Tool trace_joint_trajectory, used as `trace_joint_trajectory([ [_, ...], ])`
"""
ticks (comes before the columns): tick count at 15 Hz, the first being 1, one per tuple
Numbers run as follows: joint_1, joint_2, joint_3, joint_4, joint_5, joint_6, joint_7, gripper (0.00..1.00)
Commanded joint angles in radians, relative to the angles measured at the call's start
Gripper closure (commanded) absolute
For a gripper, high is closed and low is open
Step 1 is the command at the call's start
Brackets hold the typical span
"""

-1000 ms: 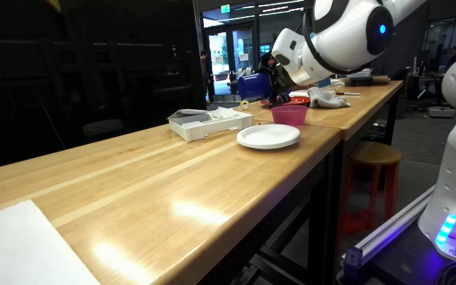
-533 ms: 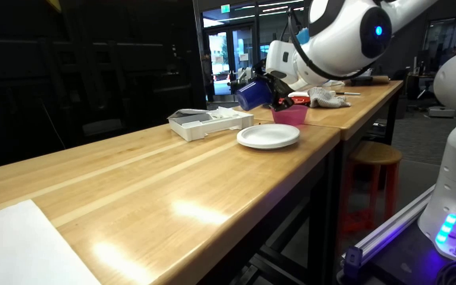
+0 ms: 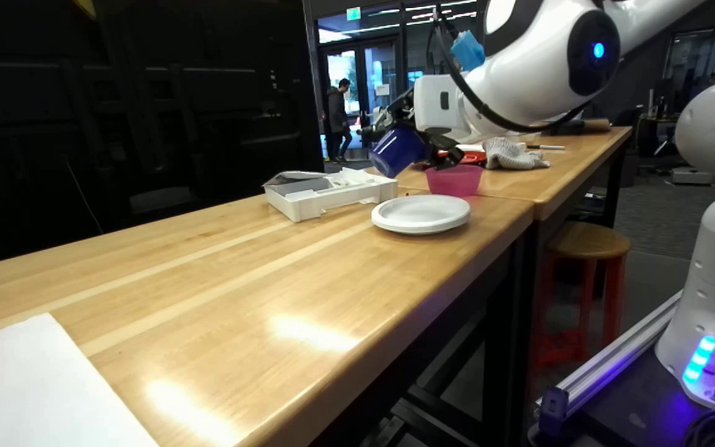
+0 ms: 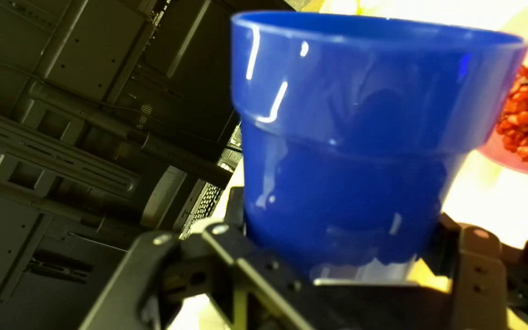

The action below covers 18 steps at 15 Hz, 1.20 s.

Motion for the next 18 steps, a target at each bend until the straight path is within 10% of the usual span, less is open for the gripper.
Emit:
trace_joint_trajectory([
  [1,0.005,-0.079,0.018,-0.001,-0.104,0.063,-0.048,0.42],
  [18,0.024,-0.198,0.136,-0.002,-0.526,0.140,0.181,0.42],
])
